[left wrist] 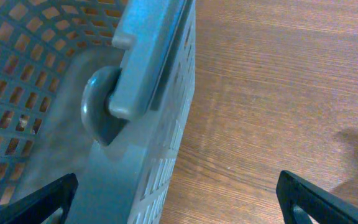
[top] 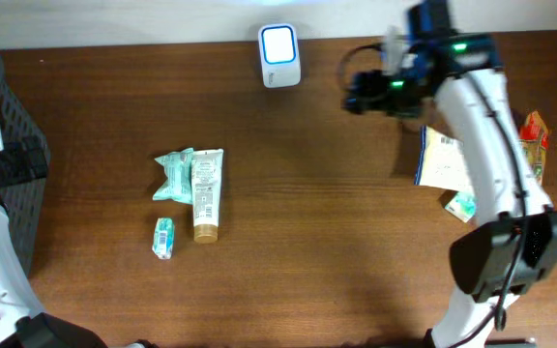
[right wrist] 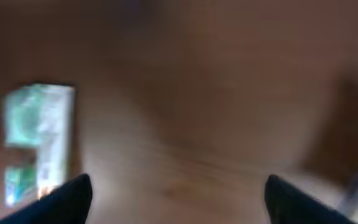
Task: Scan the item barcode
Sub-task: 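Move the right gripper to the white tube and grasp it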
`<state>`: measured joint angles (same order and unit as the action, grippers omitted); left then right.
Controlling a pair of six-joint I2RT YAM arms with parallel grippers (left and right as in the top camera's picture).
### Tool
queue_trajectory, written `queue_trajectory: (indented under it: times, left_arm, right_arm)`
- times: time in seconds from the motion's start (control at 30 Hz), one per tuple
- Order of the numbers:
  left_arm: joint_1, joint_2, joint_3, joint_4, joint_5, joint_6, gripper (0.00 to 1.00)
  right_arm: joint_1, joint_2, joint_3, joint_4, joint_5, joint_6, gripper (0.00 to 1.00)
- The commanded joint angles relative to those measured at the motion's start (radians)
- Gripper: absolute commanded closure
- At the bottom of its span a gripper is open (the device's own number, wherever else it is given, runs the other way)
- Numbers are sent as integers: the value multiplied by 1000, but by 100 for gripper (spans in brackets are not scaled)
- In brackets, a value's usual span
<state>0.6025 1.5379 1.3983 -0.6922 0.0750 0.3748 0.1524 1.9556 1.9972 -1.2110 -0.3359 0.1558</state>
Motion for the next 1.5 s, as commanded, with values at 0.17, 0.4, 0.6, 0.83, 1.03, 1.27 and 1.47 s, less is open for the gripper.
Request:
queue_trajectory:
  times: [0.17, 0.4, 0.6, 0.83, 1.03, 1.27, 1.47]
  left_arm:
    - [3, 5, 5, 0, 11, -3, 1]
    - [3, 5, 5, -1, 11, -3, 1]
    - [3, 5, 5, 0, 10, -3, 1]
    - [3, 5, 5, 0, 11, -3, 1]
    - [3, 5, 5, 0, 11, -2, 1]
    - [3, 5, 5, 0, 11, -2, 1]
    - [3, 5, 5, -1, 11, -2, 1]
  right_arm:
    - [325, 248, -8, 222, -134, 246, 11]
    - [450, 431, -8, 312, -309, 202, 27]
    - [589, 431, -7, 432, -303, 136, 73]
    - [725, 481, -8, 414, -110, 229, 96]
    - [583, 478, -3, 127, -29, 272, 96]
    - [301, 472, -3, 105, 26, 167, 96]
    - [263, 418, 78, 139, -31, 35, 87]
